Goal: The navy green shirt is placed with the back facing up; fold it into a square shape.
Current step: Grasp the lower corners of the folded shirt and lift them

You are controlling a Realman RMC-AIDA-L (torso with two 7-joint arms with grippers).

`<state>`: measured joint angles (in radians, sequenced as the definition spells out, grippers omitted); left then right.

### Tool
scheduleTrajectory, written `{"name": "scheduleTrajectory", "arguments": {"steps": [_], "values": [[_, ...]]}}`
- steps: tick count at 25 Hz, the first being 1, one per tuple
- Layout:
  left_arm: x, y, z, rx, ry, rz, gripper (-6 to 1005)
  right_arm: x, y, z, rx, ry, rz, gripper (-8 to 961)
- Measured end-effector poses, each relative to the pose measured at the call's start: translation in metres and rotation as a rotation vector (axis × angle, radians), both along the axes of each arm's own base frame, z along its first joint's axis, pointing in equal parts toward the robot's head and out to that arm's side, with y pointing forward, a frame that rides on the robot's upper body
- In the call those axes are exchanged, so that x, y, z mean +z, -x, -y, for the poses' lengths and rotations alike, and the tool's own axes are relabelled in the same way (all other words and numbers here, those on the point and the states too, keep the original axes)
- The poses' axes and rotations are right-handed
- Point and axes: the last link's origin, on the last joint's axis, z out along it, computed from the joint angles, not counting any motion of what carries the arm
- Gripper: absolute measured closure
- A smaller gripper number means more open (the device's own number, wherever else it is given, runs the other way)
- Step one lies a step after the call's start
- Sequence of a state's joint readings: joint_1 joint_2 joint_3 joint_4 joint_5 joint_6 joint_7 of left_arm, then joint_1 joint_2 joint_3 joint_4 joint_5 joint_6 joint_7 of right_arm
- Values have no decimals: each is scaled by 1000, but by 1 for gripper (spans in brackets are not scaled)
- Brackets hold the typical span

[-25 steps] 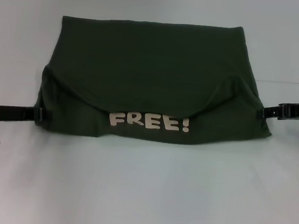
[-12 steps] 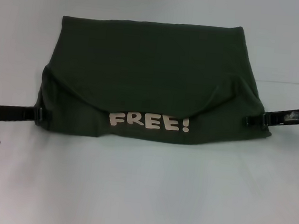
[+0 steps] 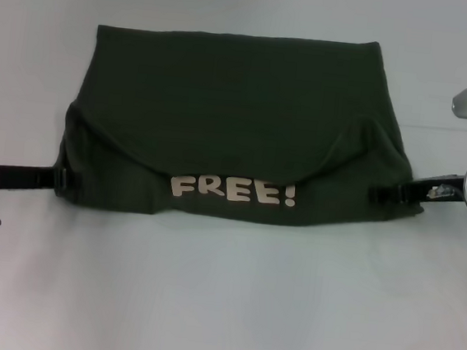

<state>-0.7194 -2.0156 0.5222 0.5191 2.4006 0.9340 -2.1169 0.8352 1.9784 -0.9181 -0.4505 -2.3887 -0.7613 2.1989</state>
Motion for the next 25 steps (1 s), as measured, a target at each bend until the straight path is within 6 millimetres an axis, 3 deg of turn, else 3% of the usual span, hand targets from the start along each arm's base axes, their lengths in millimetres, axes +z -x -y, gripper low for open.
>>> {"name": "scheduleTrajectory", "arguments": {"steps": [13, 18, 23, 25], "values": [[0, 0, 0, 2, -5, 2, 971, -5, 2, 3, 0, 25, -11, 312], [1, 0, -1, 2, -5, 2, 971, -5, 1, 4, -5, 22, -15, 558], [1, 0, -1, 2, -6, 2, 970, -5, 0, 4, -9, 19, -20, 702], [1, 0, -1, 2, -6, 2, 970, -4, 0, 4, -11, 16, -21, 718]]}}
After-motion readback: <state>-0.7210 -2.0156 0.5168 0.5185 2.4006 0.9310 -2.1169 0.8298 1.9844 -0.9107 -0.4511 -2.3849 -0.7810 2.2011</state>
